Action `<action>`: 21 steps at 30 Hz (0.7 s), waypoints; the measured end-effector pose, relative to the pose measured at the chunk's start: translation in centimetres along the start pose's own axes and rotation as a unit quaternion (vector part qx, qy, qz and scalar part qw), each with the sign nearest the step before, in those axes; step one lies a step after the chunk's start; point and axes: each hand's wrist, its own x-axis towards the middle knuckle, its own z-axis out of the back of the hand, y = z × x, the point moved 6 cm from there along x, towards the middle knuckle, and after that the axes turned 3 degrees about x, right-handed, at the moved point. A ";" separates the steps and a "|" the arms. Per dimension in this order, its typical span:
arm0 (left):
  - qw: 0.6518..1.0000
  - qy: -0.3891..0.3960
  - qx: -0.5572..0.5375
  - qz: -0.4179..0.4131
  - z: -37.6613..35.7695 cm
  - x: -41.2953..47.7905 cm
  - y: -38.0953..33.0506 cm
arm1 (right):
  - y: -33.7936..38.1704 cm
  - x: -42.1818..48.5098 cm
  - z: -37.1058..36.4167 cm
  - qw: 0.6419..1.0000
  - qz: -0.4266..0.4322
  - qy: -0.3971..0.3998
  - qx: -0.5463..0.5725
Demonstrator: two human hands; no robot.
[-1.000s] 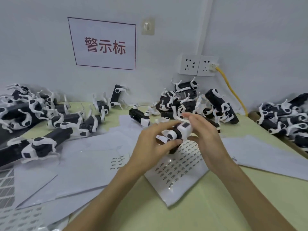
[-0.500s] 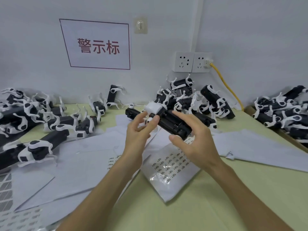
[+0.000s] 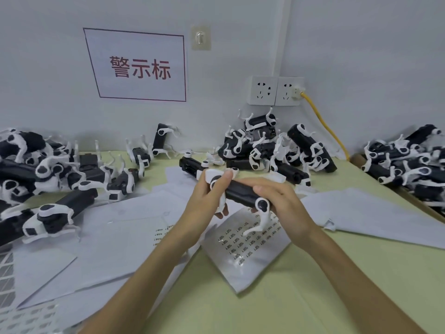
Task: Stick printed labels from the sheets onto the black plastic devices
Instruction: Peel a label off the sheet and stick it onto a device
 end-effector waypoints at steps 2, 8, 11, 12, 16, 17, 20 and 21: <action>1.000 0.017 -0.010 0.013 -0.2 -0.1 0.1 | 0.4 -0.2 -0.6 0.999 0.026 0.031 -0.015; 0.999 0.033 -0.024 0.032 -0.6 -0.6 -0.1 | 1.1 -0.7 -1.4 0.994 0.077 0.063 -0.052; 0.998 0.025 -0.039 0.038 -0.7 -0.7 -0.3 | 1.7 -0.9 -1.2 0.992 0.111 0.027 -0.053; 0.998 0.020 -0.045 0.037 -0.7 -0.7 -0.3 | 1.8 -1.0 -1.0 0.990 0.122 0.004 -0.067; 0.998 -0.009 -0.050 0.040 -0.3 -0.5 0.0 | 2.0 -1.2 0.1 0.973 0.156 -0.107 -0.130; 0.998 -0.014 -0.049 0.038 -0.2 -0.4 0.0 | 2.1 -1.3 0.3 0.970 0.163 -0.121 -0.136; 0.999 -0.014 -0.045 0.013 0.0 -0.4 -0.2 | 1.7 -1.0 0.5 0.974 0.139 -0.115 -0.139; 0.999 -0.014 -0.046 0.003 0.2 -0.4 -0.3 | 1.4 -0.8 0.4 0.979 0.118 -0.094 -0.136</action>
